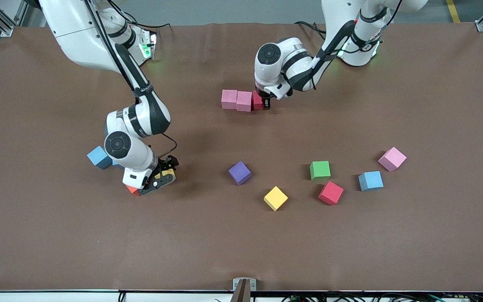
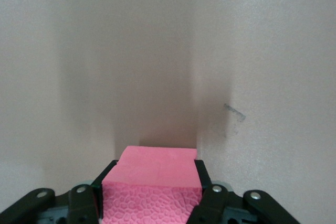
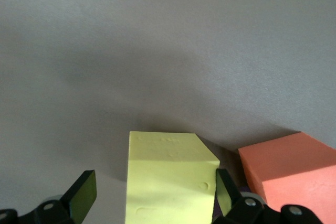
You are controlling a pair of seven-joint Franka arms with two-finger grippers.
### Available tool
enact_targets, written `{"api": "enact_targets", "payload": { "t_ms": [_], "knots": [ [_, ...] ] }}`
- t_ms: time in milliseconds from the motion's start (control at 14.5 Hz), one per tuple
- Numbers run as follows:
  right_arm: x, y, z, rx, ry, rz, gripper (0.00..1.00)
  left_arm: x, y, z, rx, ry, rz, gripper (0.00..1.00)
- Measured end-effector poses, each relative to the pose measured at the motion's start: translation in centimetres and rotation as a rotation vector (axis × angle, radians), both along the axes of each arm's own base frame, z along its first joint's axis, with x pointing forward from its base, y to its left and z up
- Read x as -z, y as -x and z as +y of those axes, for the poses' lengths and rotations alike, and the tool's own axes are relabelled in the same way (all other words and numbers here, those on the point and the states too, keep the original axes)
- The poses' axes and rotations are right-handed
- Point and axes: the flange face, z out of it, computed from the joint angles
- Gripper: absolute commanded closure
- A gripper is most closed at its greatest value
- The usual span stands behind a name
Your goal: Arrange 11 blocks into digit 3
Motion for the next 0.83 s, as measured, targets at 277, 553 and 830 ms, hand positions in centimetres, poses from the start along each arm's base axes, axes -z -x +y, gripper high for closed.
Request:
{"api": "enact_targets", "payload": {
  "t_ms": [277, 553, 830],
  "knots": [
    [1.0, 0.2, -0.1, 0.000, 0.006, 0.013, 0.00, -0.1, -0.3, -0.1, -0.004, 0.004, -0.001, 0.78],
    [1.1, 0.2, -0.1, 0.000, 0.006, 0.016, 0.01, -0.5, -0.8, -0.4, -0.024, 0.012, -0.010, 0.78],
    [2.1, 0.4, 0.0, 0.001, 0.012, 0.029, 0.37, -0.5, -0.9, -0.5, -0.027, 0.014, -0.010, 0.78]
  ]
}}
